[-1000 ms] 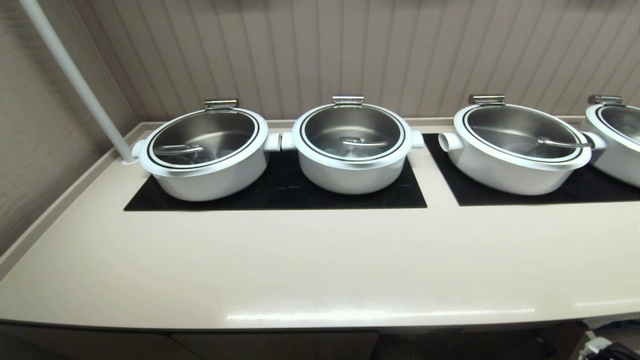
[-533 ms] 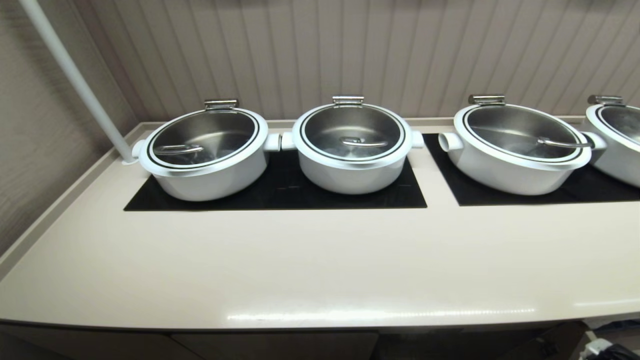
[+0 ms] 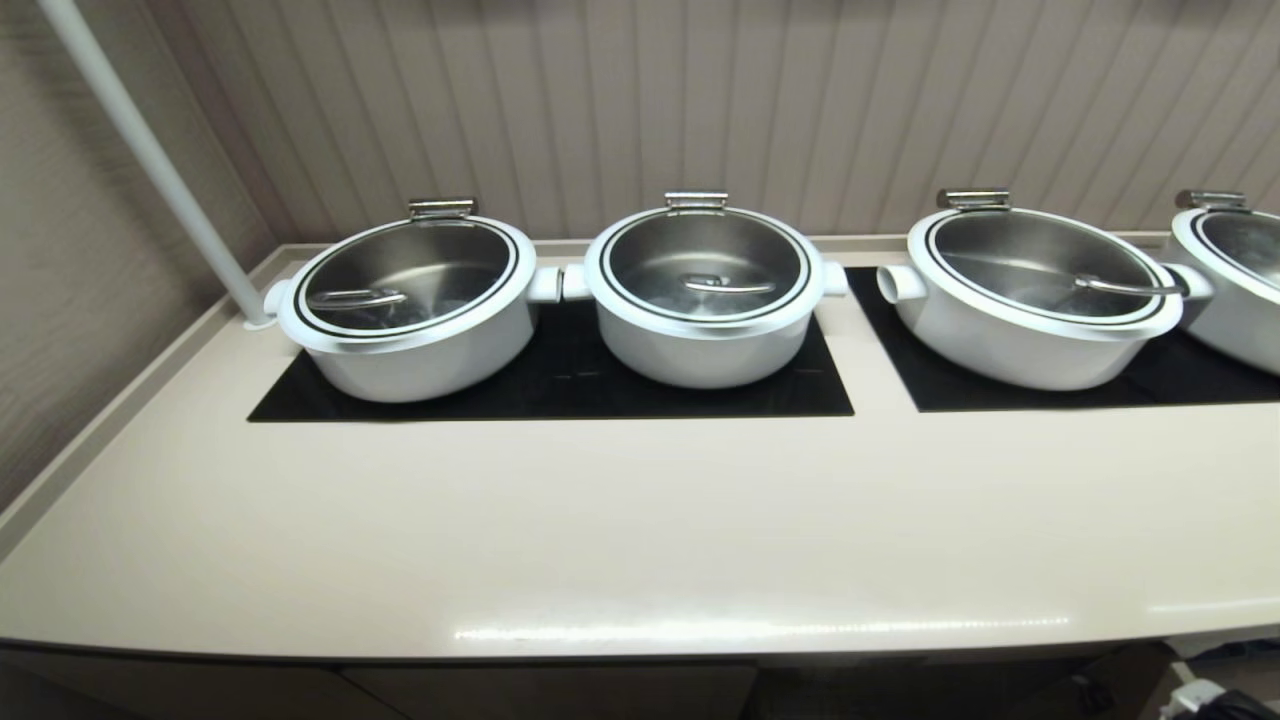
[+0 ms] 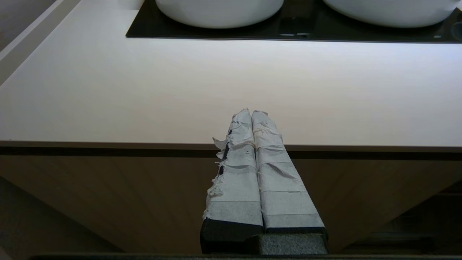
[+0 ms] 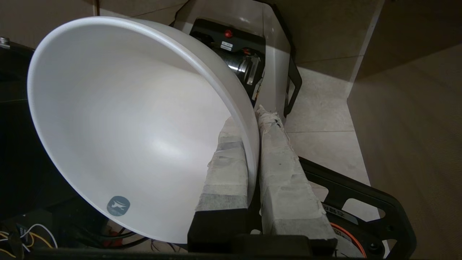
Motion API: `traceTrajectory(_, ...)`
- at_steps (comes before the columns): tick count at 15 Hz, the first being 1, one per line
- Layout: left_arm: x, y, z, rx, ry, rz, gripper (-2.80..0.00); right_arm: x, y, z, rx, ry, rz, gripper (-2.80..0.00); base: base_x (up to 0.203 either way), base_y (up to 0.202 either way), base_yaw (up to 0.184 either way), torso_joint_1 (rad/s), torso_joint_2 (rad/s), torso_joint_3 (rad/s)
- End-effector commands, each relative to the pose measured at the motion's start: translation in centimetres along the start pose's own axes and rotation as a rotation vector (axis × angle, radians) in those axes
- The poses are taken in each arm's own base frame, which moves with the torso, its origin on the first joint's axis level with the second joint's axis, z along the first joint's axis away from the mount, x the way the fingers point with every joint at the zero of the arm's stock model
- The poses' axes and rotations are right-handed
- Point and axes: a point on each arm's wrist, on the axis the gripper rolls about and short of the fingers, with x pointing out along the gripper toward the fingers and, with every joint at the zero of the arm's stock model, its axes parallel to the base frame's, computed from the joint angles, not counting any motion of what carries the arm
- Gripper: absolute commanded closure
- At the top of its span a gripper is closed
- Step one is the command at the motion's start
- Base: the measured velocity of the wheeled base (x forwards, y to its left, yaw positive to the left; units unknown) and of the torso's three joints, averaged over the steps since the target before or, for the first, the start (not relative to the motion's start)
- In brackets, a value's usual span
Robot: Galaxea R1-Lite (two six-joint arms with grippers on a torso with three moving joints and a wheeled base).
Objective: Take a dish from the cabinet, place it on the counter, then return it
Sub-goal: Put it back into the cabinet
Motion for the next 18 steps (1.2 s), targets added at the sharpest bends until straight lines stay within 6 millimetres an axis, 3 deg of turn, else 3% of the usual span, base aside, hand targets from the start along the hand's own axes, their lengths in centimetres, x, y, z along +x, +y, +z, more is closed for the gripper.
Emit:
traceTrajectory(1,0.0,0.0,0.01,-0.001,-0.001,0.002,0.0,0.01,-0.03,-0.15,0.001,0.002,0.001,0.0,0.0,0.0,0.0,0.0,0.0,0.0)
traceTrajectory(18,-0.01,0.0,0.01,-0.001,-0.001,0.0,0.0,0.1,-0.11,-0.37,0.005,0.01,-0.001,0.0,0.0,0.0,0.0,-0.056,0.13,0.064)
